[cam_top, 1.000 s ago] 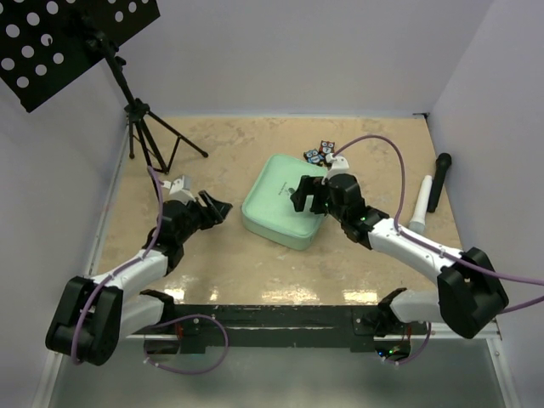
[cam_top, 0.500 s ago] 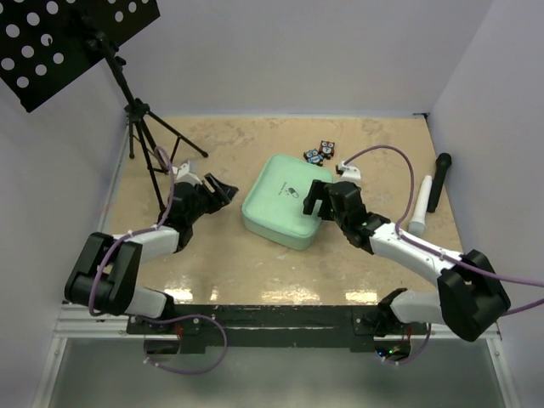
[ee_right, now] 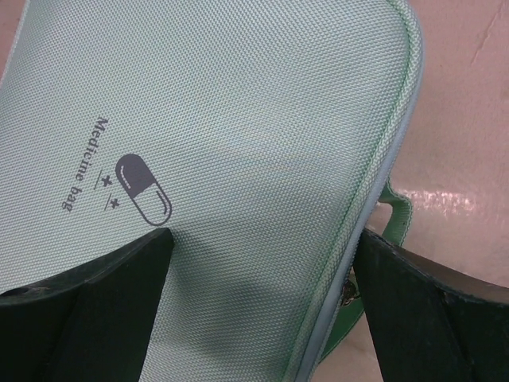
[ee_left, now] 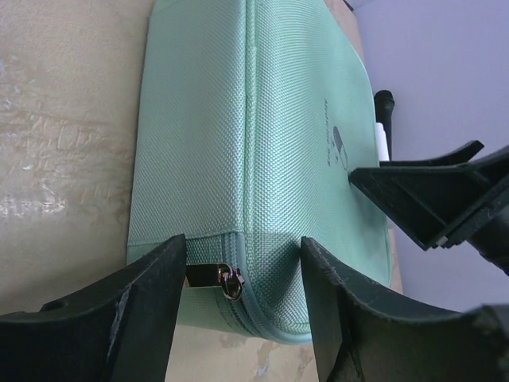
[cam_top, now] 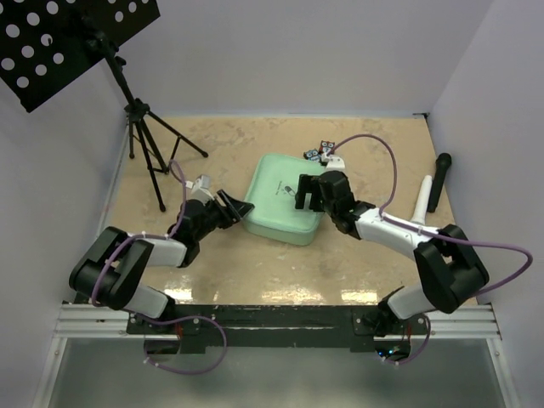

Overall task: Organize the medicine kit
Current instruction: Zip the medicine box at the center of the board.

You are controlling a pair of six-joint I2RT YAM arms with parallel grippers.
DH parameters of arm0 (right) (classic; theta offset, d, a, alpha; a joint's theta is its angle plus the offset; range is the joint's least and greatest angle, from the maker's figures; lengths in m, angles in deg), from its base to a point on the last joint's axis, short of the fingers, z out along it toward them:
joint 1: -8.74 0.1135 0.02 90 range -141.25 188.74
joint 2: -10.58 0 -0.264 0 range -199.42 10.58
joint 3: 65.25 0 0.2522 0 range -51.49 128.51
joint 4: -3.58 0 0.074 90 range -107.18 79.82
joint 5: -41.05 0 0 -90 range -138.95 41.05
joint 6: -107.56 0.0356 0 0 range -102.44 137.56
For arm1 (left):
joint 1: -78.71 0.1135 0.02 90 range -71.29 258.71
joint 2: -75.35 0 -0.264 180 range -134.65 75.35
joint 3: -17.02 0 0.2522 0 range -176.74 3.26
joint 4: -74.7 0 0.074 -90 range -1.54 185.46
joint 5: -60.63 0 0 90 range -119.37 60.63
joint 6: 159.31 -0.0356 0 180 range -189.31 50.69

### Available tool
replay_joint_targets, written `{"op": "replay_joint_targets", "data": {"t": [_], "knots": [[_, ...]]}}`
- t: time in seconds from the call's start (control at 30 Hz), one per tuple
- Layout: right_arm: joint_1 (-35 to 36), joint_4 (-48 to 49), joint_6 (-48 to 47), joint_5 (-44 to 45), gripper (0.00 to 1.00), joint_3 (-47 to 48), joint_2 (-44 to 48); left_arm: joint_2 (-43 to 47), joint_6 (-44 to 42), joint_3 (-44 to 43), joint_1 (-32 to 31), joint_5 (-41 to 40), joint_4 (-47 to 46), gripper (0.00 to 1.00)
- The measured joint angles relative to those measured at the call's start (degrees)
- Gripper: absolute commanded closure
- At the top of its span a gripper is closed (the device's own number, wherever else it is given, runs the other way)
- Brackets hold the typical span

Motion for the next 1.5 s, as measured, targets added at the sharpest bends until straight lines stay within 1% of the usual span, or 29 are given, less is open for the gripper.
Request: {"op": "replay_joint_targets", "data": {"t": [0.3,0.5,0.7,0.83,0.93,1.03,1.07,1.1,1.13,1.27,1.4,1.5], "knots": [[-0.7,0.3,-7.0,-0.1,0.04,5.6,-4.9,1.5,2.7,5.7,-4.4,-2.7,-6.5,0.4],[-0.5,0.5,-9.7,-1.0,0.03,11.4,-9.9,6.4,4.1,10.8,-7.8,-3.1,-7.4,0.4],[-0.5,0.4,-10.1,-1.2,0.02,14.5,-12.3,10.1,3.8,12.6,-8.6,-3.3,-6.8,0.39],[-0.5,-0.2,-9.8,-0.5,0.02,14.8,-10.1,15.6,1.7,12.6,-8.6,-4.9,-1.6,0.37],[-0.3,-0.5,-9.5,-0.5,0.03,14.8,-5.6,21.1,-1.6,12.5,-8.6,-7.6,4.0,0.36],[-0.3,0.6,-9.2,-2.4,0.05,13.7,-0.2,25.2,-5.3,12.1,-8.5,-9.8,9.1,0.39],[-0.3,1.2,-9.0,-3.6,0.06,12.8,1.5,26.1,-6.4,12.1,-8.4,-10.3,10.2,0.4],[-0.3,2.0,-8.9,-4.9,0.07,11.8,2.8,26.7,-7.5,12.1,-8.2,-10.5,11.1,0.47],[-0.3,2.6,-8.6,-6.4,0.07,10.7,3.7,27.0,-8.6,12.1,-7.9,-10.4,11.7,0.5],[0.0,4.0,-7.8,-11.2,0.09,6.4,3.8,26.8,-11.5,13.1,-6.2,-7.5,9.4,0.57],[0.3,3.7,-7.5,-14.3,0.09,2.8,3.1,23.6,-12.7,14.8,-5.2,-2.8,3.7,0.59],[0.5,3.9,-7.6,-16.0,0.09,2.1,3.1,19.8,-13.2,15.9,-5.1,0.7,-2.0,0.59]]}}
